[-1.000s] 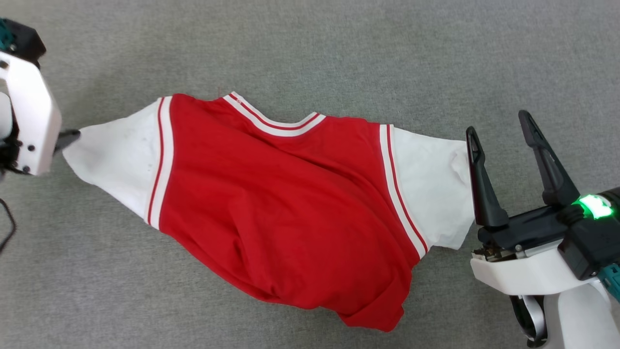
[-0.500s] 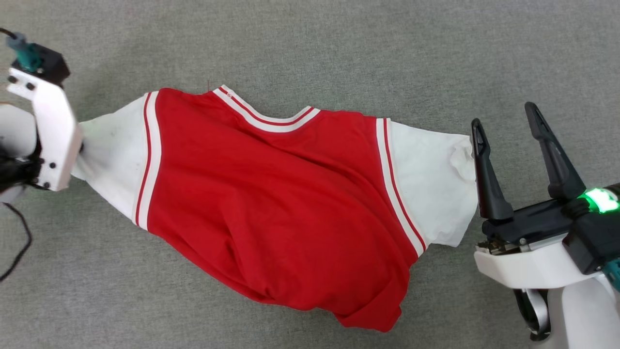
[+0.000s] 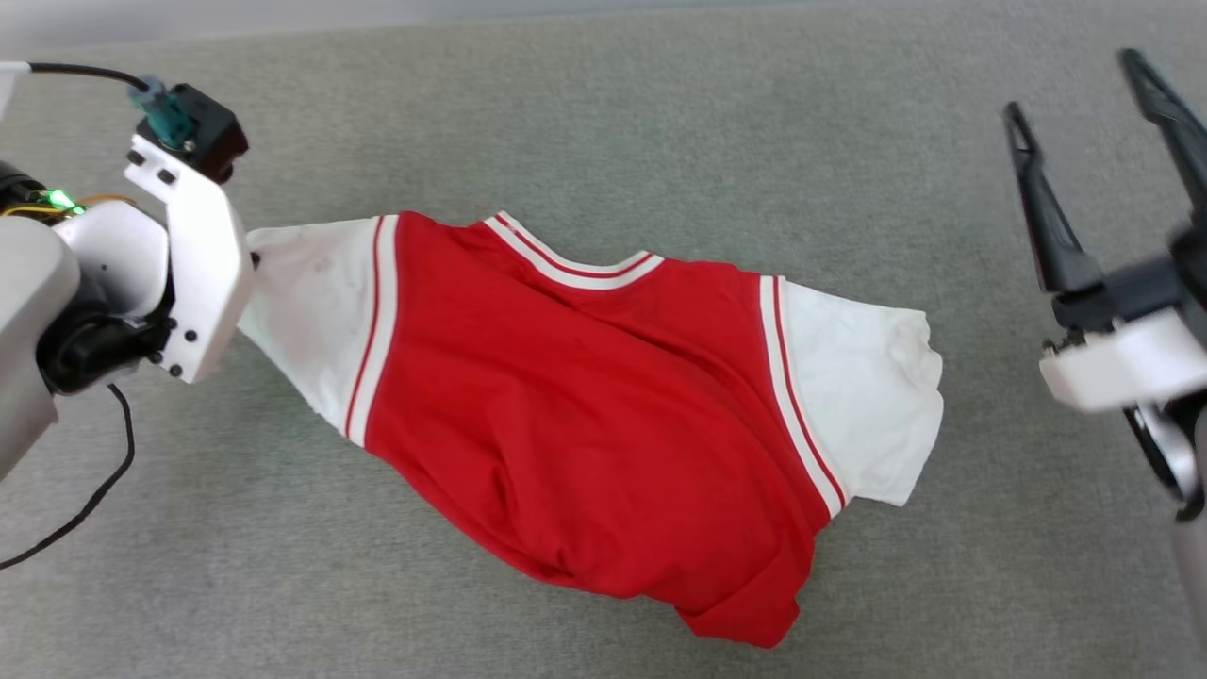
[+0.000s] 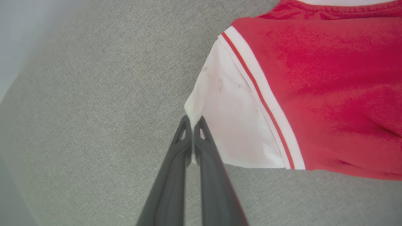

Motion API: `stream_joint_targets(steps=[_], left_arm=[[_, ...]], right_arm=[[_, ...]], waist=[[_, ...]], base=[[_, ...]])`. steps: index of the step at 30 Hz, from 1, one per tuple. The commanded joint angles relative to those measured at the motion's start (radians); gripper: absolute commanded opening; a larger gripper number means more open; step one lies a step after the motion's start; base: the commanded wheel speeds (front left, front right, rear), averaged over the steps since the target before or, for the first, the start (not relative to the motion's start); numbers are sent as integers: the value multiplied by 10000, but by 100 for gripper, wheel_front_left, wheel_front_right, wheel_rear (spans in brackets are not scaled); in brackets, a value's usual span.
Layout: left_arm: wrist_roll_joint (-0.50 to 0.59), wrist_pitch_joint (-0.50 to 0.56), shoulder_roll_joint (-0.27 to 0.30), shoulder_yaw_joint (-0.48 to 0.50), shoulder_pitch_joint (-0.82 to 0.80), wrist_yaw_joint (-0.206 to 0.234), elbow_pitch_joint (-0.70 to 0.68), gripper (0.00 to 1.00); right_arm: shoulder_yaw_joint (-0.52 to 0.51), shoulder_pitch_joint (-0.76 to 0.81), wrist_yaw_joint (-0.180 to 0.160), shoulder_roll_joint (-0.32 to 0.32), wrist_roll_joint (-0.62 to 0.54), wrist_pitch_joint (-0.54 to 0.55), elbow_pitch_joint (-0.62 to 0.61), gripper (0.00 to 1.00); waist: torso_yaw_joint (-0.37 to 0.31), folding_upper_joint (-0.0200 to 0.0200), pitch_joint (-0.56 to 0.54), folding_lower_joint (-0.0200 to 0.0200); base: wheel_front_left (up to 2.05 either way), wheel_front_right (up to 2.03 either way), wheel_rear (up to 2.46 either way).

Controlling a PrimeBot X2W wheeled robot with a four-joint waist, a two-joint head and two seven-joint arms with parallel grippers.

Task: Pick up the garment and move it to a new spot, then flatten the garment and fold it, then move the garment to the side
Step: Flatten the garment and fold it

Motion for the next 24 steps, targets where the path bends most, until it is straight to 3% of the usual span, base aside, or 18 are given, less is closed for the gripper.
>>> stream_joint_targets(steps=[1, 9, 14, 19, 24], left_arm=[[90, -42, 44, -26, 110, 1, -121, 0], [337, -350, -155, -38, 223, 2, -991, 0], [453, -488, -337, -39, 23, 0, -1240, 0], [541, -623, -497, -38, -175, 0, -1386, 0], [586, -771, -638, -21, -331, 0, -1472, 0]], right_arm=[[304, -297, -12, -251, 275, 446, 180, 100], [3333, -2224, -12, -2955, 4034, 5907, 1021, 100], [5164, -3281, -11, -4275, 6263, 9079, 1003, 100], [6048, -3986, -11, -4783, 7939, 11461, 1238, 100], [6180, -4263, -11, -4454, 8565, 12351, 2050, 100]], waist=[[166, 0, -192, 0], [559, 0, -337, 0], [787, 0, -182, 0], [1028, 0, 124, 0], [1258, 0, 516, 0]], base=[[0, 0, 0], [0, 0, 0], [0, 0, 0], [0, 0, 0], [0, 0, 0]])
